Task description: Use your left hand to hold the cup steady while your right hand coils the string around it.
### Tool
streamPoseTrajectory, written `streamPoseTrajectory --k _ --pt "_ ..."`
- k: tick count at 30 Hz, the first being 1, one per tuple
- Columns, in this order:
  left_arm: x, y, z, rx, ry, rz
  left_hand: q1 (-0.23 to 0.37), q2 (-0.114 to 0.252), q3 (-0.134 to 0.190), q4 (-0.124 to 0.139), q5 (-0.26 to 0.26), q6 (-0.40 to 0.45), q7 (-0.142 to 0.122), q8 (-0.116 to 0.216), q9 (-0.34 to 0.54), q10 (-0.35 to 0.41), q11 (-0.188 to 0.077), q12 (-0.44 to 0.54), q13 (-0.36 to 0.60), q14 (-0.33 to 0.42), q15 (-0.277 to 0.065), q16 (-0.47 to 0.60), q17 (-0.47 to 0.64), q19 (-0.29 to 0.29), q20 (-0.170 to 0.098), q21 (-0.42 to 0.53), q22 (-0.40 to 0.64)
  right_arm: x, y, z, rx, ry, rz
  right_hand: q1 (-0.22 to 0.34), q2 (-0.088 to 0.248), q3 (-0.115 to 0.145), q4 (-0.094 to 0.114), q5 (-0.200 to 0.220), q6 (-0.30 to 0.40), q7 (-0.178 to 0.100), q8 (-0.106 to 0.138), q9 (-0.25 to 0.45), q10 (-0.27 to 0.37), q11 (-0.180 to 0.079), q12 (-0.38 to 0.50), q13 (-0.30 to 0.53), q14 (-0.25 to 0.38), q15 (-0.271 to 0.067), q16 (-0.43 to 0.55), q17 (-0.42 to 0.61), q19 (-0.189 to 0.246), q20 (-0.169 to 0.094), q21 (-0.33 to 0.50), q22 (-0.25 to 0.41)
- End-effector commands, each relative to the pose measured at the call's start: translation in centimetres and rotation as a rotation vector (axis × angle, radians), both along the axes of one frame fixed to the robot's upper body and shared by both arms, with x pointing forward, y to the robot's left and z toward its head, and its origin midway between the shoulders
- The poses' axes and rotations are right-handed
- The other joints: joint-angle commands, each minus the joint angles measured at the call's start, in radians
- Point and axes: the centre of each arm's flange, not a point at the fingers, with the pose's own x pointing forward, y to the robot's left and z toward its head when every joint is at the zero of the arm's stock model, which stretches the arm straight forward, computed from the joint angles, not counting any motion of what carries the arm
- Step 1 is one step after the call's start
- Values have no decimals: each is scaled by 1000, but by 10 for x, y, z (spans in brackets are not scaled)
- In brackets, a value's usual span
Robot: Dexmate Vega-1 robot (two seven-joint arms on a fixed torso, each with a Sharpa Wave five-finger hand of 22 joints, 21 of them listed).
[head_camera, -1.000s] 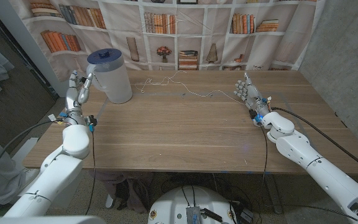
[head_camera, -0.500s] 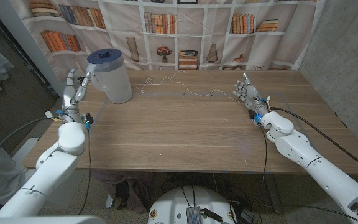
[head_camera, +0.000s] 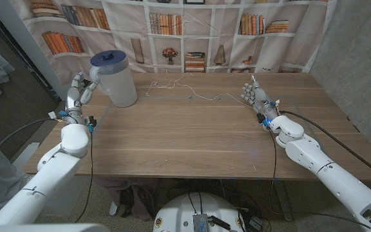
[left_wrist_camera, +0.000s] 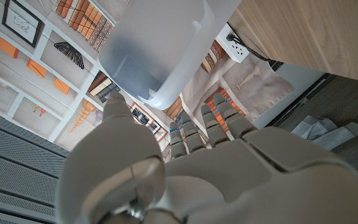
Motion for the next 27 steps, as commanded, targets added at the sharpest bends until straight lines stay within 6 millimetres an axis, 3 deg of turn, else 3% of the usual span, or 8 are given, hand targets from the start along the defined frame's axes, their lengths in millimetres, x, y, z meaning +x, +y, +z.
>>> streamPoseTrajectory --k 1,6,27 --pt "9 -3 6 30 8 60 24 -14 0 -15 -3 27 -2 18 9 33 -7 11 7 27 -96 10 2 21 -5 1 3 1 2 1 -3 -1 1 -4 5 -1 3 1 2 3 6 2 2 3 7 2 3 -4 5 3 1 6 5 4" --pt "11 -4 5 22 4 70 24 -20 -3 -13 -5 47 9 30 13 46 -4 13 10 40 -97 13 4 27 -11 0 3 1 2 1 -5 2 0 -4 5 0 3 1 3 4 6 2 1 3 7 2 4 -4 5 3 1 6 5 4" --pt "23 -3 11 10 -7 71 10 -26 -13 0 -11 77 -1 53 23 74 -5 20 16 68 -101 19 13 40 -7 0 6 5 3 2 -8 8 2 -4 5 0 2 1 3 3 6 2 2 2 7 2 3 -3 5 2 2 5 5 4"
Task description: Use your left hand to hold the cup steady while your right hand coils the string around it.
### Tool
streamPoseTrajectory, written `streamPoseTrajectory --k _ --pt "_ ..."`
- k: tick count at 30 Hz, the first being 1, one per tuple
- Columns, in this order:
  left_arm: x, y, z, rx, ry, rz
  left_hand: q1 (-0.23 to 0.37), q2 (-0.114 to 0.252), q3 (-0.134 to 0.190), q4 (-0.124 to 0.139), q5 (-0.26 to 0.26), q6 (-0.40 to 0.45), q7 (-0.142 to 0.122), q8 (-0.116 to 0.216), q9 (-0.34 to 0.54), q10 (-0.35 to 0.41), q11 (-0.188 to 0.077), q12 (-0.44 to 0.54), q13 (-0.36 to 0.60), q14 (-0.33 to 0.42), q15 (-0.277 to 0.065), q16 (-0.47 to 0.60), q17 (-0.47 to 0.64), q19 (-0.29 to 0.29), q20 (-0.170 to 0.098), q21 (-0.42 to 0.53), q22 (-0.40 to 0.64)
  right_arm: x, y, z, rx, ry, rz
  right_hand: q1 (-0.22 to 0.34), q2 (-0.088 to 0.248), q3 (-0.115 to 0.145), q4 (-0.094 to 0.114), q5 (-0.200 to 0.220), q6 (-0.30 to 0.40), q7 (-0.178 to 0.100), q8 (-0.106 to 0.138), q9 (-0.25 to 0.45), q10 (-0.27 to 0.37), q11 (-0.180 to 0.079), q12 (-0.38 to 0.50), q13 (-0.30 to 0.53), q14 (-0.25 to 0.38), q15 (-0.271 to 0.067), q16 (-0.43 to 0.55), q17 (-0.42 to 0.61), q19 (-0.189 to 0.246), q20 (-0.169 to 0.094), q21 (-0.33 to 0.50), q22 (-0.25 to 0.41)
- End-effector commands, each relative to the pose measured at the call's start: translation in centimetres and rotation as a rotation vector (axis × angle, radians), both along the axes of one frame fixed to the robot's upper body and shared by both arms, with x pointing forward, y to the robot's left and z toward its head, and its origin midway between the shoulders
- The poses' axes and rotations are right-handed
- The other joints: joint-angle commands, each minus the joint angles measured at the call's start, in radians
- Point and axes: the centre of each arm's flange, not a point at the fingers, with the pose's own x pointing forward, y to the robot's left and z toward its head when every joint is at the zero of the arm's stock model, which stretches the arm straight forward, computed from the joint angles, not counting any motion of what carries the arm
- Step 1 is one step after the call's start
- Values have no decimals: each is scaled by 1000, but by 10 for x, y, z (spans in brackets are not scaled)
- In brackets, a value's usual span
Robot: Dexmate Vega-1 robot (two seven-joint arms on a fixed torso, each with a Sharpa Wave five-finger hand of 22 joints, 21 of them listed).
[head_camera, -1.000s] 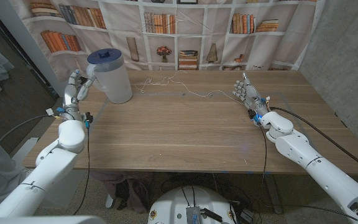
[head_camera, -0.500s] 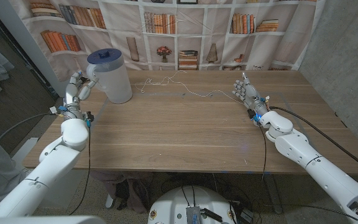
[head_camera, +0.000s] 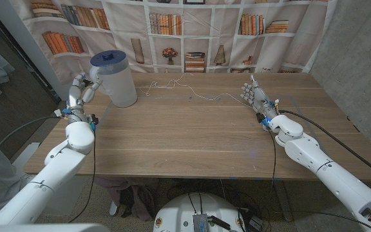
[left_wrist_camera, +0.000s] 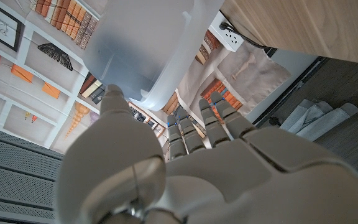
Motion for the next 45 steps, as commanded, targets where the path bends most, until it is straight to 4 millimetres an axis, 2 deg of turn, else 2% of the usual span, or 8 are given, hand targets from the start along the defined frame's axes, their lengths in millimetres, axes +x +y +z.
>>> streamPoseTrajectory --k 1,6,12,23,25,31,40,45 --pt "8 1 4 -8 -4 -2 3 -2 -6 -2 -7 10 -1 6 3 12 -2 7 3 9 -98 3 5 10 -2 0 3 2 1 1 -1 3 2 -4 5 0 2 1 3 4 6 2 2 3 7 2 3 -3 5 2 1 5 5 4" --pt "12 3 6 -8 -1 -5 -5 -2 -10 4 -8 11 -4 10 6 28 -11 13 5 20 -104 6 8 12 3 0 4 3 1 1 -1 4 0 -5 5 0 2 1 3 3 6 2 2 3 7 2 4 -3 5 3 1 5 5 4" --pt "14 5 9 -4 4 -5 -15 1 -13 12 -9 26 -4 21 11 39 -11 17 9 36 -105 10 15 41 4 11 7 4 1 1 0 6 0 -6 5 0 2 0 4 3 6 2 2 3 7 2 4 -3 5 3 1 5 5 4" --pt "22 2 10 -3 1 -15 -16 10 -13 17 -10 26 -5 31 17 74 -25 31 15 73 -121 19 26 87 -5 30 14 6 1 0 0 5 -4 -8 3 -1 3 0 4 3 6 2 1 1 6 2 3 -4 5 3 1 6 5 4" --pt "23 2 10 -4 6 -12 -15 11 -13 18 -10 30 -4 35 18 89 -34 38 17 79 -125 19 28 89 -8 31 16 6 0 0 3 6 -5 -9 2 -2 3 0 4 4 6 2 1 2 6 2 3 -4 5 3 1 6 5 4" --pt "27 2 13 -2 4 -16 -13 15 -12 18 -10 50 1 47 21 99 -38 44 21 90 -127 21 33 92 -9 34 18 8 1 1 1 8 -5 -11 1 -3 4 0 5 4 5 2 1 1 6 2 3 -3 5 3 1 6 5 4" --pt "32 0 15 2 10 -26 -8 20 -10 19 -12 94 -4 78 30 151 -49 71 32 128 -137 28 47 97 -9 37 21 8 1 2 2 7 -6 -11 1 -2 3 0 4 3 5 2 1 3 6 2 3 -3 5 3 1 6 5 4" --pt "35 -3 12 -2 17 -27 -4 26 -8 20 -12 149 1 117 41 205 -49 101 46 179 -150 43 64 103 -8 40 23 9 0 2 5 6 -9 -11 1 -2 3 0 4 3 5 2 2 3 7 2 3 -4 5 3 1 6 5 4"
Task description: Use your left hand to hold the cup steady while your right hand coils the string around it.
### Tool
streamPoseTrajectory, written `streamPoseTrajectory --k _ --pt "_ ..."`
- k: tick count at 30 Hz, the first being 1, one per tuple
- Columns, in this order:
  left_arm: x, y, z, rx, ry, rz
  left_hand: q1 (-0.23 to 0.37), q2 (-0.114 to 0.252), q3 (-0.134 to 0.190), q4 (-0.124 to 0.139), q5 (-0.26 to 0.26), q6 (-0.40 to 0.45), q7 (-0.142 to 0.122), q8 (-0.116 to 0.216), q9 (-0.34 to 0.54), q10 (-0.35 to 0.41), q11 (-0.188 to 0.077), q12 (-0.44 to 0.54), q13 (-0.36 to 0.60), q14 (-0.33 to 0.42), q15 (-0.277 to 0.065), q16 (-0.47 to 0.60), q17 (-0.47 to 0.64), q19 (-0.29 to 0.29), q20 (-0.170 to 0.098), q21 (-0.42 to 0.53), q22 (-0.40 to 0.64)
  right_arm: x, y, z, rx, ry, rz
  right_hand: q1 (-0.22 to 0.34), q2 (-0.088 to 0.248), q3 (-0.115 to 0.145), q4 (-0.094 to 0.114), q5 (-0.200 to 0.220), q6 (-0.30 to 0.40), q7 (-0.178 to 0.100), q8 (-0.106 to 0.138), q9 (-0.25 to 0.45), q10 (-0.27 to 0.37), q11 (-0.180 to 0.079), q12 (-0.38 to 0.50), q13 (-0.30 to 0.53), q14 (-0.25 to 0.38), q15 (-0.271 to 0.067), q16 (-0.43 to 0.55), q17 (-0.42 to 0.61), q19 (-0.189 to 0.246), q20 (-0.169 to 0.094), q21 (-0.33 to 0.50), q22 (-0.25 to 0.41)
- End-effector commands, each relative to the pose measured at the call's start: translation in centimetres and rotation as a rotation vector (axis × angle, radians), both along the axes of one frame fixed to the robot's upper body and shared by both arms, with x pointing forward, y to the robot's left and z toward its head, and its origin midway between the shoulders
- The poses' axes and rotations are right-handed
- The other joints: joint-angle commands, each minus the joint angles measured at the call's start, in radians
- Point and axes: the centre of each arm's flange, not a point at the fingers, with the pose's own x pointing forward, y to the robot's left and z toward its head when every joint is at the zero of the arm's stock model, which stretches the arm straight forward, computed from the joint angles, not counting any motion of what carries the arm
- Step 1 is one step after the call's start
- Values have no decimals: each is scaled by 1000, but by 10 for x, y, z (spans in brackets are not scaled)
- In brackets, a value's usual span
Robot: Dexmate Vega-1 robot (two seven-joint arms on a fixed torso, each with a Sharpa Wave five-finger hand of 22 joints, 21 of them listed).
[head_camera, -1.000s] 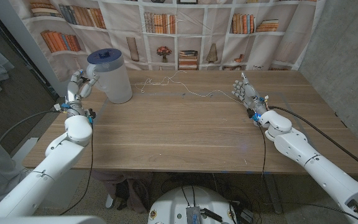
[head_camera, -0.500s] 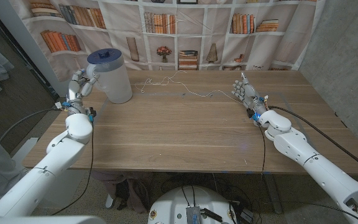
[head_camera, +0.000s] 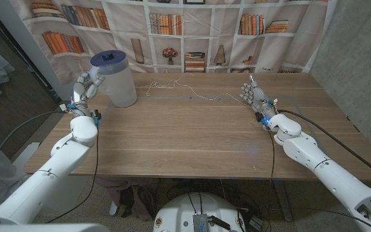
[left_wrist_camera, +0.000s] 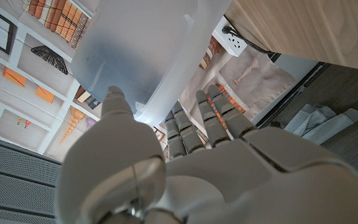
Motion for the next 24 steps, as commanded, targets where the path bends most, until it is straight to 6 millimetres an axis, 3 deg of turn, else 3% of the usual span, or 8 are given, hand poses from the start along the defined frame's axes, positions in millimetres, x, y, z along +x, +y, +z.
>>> streamPoseTrajectory --k 1,8,17,24 --pt "8 -4 -1 0 6 -10 7 15 2 4 -1 47 0 37 15 64 -2 37 18 59 -148 22 20 15 -2 6 5 1 -1 1 4 0 -4 -11 1 -2 3 0 4 3 5 2 1 2 6 2 3 -4 5 3 1 6 5 4" --pt "9 -6 -1 0 2 -10 19 32 13 6 -1 110 -18 105 52 159 -1 103 59 135 -155 55 61 21 0 3 6 2 -2 1 5 2 -6 -11 2 -2 3 0 5 4 5 2 0 1 6 2 3 -4 5 3 1 6 5 4" --pt "11 -8 -1 -2 2 -6 43 27 24 -5 0 137 -32 154 91 202 -3 153 101 180 -161 111 126 33 1 3 7 2 -1 2 5 1 -3 -10 3 -1 2 1 5 3 5 2 1 2 6 2 3 -5 5 2 1 6 5 4" --pt "12 -11 2 8 3 -11 88 28 42 -23 0 211 -44 233 144 256 -3 222 161 209 -170 168 200 45 0 3 11 2 -1 2 4 0 -2 -11 3 -1 2 1 4 3 5 2 2 1 7 2 3 -5 5 2 1 6 5 4"
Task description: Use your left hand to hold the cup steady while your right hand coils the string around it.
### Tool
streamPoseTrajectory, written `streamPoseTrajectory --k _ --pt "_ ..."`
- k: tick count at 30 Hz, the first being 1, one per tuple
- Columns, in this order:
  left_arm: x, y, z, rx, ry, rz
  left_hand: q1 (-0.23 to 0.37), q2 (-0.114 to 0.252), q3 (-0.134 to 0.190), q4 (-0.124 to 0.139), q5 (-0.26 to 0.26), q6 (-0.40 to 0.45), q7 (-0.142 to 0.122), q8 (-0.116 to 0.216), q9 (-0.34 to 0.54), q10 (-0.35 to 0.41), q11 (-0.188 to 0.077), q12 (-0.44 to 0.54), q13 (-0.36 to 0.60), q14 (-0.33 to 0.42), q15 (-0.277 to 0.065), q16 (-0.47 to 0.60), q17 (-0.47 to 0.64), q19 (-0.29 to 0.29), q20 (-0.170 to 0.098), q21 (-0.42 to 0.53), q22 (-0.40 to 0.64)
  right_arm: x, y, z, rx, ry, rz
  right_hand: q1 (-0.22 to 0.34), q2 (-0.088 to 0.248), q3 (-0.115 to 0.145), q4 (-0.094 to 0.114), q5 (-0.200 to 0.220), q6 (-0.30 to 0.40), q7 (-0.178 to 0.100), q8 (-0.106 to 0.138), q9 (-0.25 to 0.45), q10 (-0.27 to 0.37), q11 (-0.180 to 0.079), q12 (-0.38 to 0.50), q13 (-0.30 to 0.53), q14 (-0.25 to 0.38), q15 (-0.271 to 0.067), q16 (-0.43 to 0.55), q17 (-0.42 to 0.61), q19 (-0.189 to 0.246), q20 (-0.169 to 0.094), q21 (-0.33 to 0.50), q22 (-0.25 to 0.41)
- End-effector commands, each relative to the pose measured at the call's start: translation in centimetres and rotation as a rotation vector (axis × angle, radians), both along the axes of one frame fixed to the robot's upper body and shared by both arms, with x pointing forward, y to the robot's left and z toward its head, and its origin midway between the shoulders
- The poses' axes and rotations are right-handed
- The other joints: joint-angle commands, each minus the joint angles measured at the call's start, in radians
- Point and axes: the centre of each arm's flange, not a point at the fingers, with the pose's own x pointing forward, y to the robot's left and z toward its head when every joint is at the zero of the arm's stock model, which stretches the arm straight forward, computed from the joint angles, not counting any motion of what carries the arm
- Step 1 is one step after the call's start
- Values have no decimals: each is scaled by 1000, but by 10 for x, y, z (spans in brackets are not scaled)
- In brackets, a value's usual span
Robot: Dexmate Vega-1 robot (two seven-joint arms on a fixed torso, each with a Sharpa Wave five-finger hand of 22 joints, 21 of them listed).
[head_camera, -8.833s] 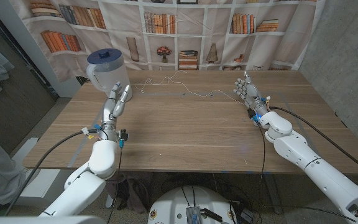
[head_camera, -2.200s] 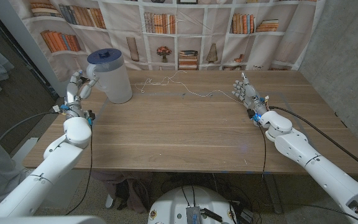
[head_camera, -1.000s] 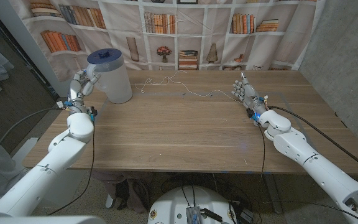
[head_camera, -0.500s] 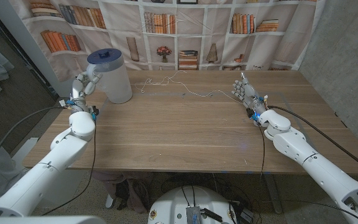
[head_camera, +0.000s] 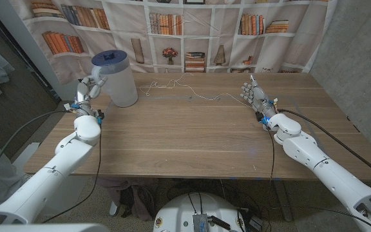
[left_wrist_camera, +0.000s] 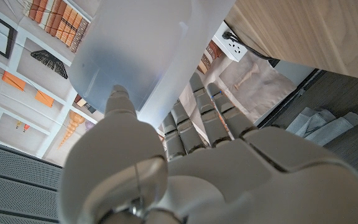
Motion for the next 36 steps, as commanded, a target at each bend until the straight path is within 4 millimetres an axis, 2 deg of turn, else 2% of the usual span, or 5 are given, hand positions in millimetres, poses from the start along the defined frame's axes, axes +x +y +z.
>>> streamPoseTrajectory --k 1,10,18,22,36 --pt "3 -5 3 12 -4 -7 43 1 19 -11 -1 58 -4 55 37 42 -1 49 42 27 -158 30 41 17 -4 5 8 0 0 0 1 0 1 -5 -3 -1 2 1 4 2 5 2 2 1 6 2 3 -5 5 2 1 6 5 4" --pt "10 -13 7 37 -7 -31 126 12 62 -33 -10 135 -6 147 103 90 1 132 121 82 -159 73 96 52 -15 17 13 -2 0 -2 4 1 1 -5 -2 -1 2 1 4 2 4 2 1 1 6 2 3 -5 4 2 1 5 5 4" --pt "10 -18 8 23 -39 -36 264 12 125 -35 -44 190 6 322 269 150 3 295 306 161 -160 229 282 142 -19 102 75 -3 -1 -4 7 5 -2 -5 -1 0 2 1 4 3 5 2 2 0 6 2 2 -6 4 2 1 5 5 4" --pt "10 -21 7 18 -50 -36 292 9 138 -29 -44 235 23 368 300 198 8 368 382 164 -161 281 356 151 -18 137 106 -3 -1 -5 8 5 -2 -4 -1 0 1 1 4 3 5 2 2 -1 7 2 3 -6 4 2 1 5 5 4" --pt "5 -27 0 -41 -101 -28 212 33 121 48 -48 303 65 471 388 284 52 479 486 205 -137 440 488 188 -7 274 224 -5 -1 -6 8 4 2 -3 0 1 0 1 4 3 4 2 2 -1 7 2 3 -5 4 2 1 5 5 4"
